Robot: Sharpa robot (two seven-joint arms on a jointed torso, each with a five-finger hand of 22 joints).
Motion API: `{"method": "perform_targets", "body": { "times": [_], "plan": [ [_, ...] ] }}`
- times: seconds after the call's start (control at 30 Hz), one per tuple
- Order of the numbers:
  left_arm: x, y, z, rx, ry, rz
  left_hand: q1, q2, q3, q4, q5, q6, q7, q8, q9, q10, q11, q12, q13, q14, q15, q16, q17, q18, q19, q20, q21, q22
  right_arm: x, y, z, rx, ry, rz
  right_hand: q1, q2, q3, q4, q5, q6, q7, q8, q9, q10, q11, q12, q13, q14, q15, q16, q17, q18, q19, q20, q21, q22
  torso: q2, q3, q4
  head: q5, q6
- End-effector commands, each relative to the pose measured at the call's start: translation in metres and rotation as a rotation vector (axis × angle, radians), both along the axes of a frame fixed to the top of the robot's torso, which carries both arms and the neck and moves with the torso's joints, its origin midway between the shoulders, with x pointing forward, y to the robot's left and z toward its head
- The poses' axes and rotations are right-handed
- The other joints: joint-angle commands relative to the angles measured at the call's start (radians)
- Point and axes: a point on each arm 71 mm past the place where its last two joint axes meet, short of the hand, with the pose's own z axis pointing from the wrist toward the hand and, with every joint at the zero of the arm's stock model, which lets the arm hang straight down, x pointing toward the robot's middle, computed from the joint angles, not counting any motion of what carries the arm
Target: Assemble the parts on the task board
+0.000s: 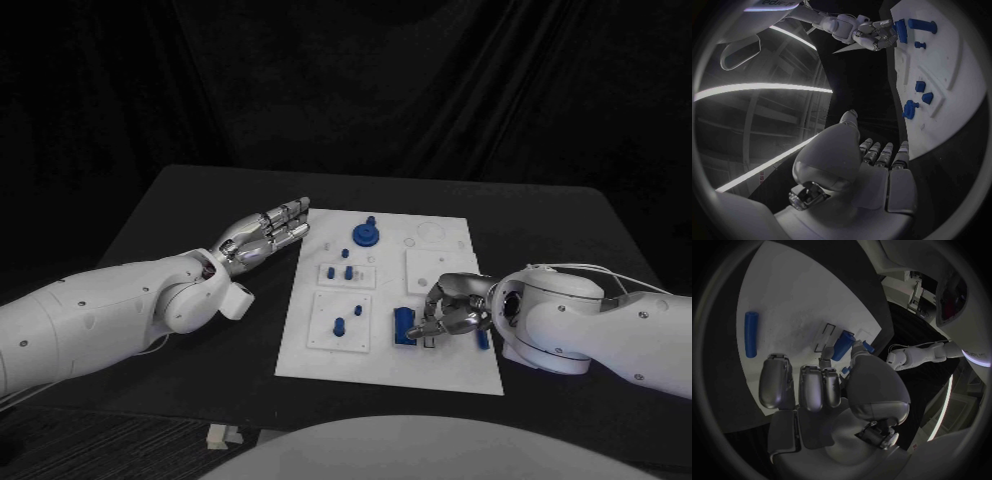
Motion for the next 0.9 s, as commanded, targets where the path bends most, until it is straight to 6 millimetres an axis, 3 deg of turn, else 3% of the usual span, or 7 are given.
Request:
{"method": "perform_targets", "body": {
  "times": [0.03, 0.2, 0.3, 0.47, 0.6, 0.9],
  "plan": [
    [-0.0009, -0.0014, 0.0001, -0.017, 0.003, -0.009, 0.005, 0.001, 0.0, -0.006, 0.004, 0.0, 0.004, 0.004, 0.001, 0.002, -0.007, -0.003, -0.002, 0.0, 0.007, -0.007, -0.002, 0.008, -0.001, 0.009, 0.002, 0.001, -0.0009, 0.0026, 0.0007, -0.037, -0.054, 0.068, 0.005, -0.003, -0.007, 0.007, -0.008, -0.007, -0.003, 0.01, 0.027, 0.106, -0.004, 0.003, 0.263, 0.079, 0.001, 0.005, 0.13, 0.012, 0.011, -0.002, 0.006, 0.185, 0.001, -0.0001, -0.0048, 0.004, 0.0],
    [-0.0011, -0.0015, -0.0001, -0.016, 0.005, -0.011, 0.005, 0.002, 0.001, -0.007, 0.005, 0.001, 0.008, 0.004, 0.001, 0.002, -0.006, -0.003, -0.002, 0.0, 0.008, -0.007, -0.002, 0.008, 0.0, 0.01, 0.002, 0.002, 0.0001, 0.0027, -0.0008, -0.045, -0.054, 0.073, 0.004, -0.004, -0.008, 0.01, -0.009, -0.006, -0.003, 0.014, 0.027, 0.106, -0.004, 0.003, 0.263, 0.079, 0.001, 0.005, 0.129, 0.012, 0.011, -0.003, 0.006, 0.185, 0.002, 0.001, 0.0022, -0.002, 0.0],
    [-0.0011, -0.0019, -0.0002, -0.017, 0.006, -0.012, 0.005, 0.002, 0.001, -0.007, 0.005, 0.001, 0.008, 0.004, 0.001, 0.002, -0.006, -0.003, -0.002, 0.0, 0.008, -0.007, -0.002, 0.008, 0.0, 0.01, 0.002, 0.002, 0.0008, 0.0026, -0.0015, -0.049, -0.054, 0.074, 0.004, -0.004, -0.008, 0.011, -0.009, -0.006, -0.003, 0.015, 0.027, 0.106, -0.005, 0.003, 0.263, 0.079, 0.001, 0.005, 0.13, 0.012, 0.011, -0.003, 0.006, 0.185, 0.002, 0.0017, -0.0002, 0.0, 0.0],
    [-0.0013, -0.0023, -0.0004, -0.017, 0.008, -0.014, 0.005, 0.002, 0.001, -0.007, 0.005, 0.001, 0.008, 0.004, 0.001, 0.002, -0.006, -0.003, -0.002, 0.0, 0.008, -0.007, -0.002, 0.008, 0.0, 0.01, 0.002, 0.002, 0.0014, 0.0038, -0.002, -0.05, -0.055, 0.077, 0.012, 0.0, -0.006, 0.013, -0.008, -0.005, -0.005, 0.022, 0.027, 0.106, -0.006, 0.003, 0.263, 0.079, 0.0, 0.005, 0.13, 0.012, 0.012, -0.003, 0.007, 0.186, 0.002, 0.0001, 0.0035, 0.0, 0.0],
    [-0.0014, -0.0025, -0.0004, -0.017, 0.009, -0.015, 0.006, 0.003, 0.002, -0.009, 0.006, 0.001, 0.009, 0.004, 0.001, 0.002, -0.005, -0.003, -0.002, 0.0, 0.009, -0.007, -0.002, 0.008, 0.0, 0.011, 0.002, 0.002, 0.0023, 0.0054, -0.0026, -0.046, -0.059, 0.078, 0.032, 0.009, -0.002, 0.01, 0.006, -0.007, -0.007, 0.035, 0.026, 0.106, -0.007, 0.003, 0.263, 0.079, -0.002, 0.004, 0.129, 0.012, 0.012, -0.005, 0.007, 0.186, 0.001, -0.0008, -0.001, 0.003, 0.0],
    [-0.0018, -0.0025, -0.0005, -0.017, 0.012, -0.017, 0.006, 0.003, 0.002, -0.009, 0.006, 0.002, 0.01, 0.005, 0.001, 0.002, -0.005, -0.003, -0.002, 0.0, 0.009, -0.007, -0.002, 0.008, 0.0, 0.011, 0.002, 0.002, 0.0025, 0.0065, -0.0034, -0.034, -0.068, 0.074, 0.06, 0.015, -0.001, -0.001, 0.016, -0.013, -0.008, 0.049, 0.024, 0.106, -0.009, 0.003, 0.263, 0.079, -0.003, 0.004, 0.129, 0.012, 0.012, -0.006, 0.005, 0.185, 0.002, 0.0003, 0.0015, 0.002, 0.0]
  ]
}}
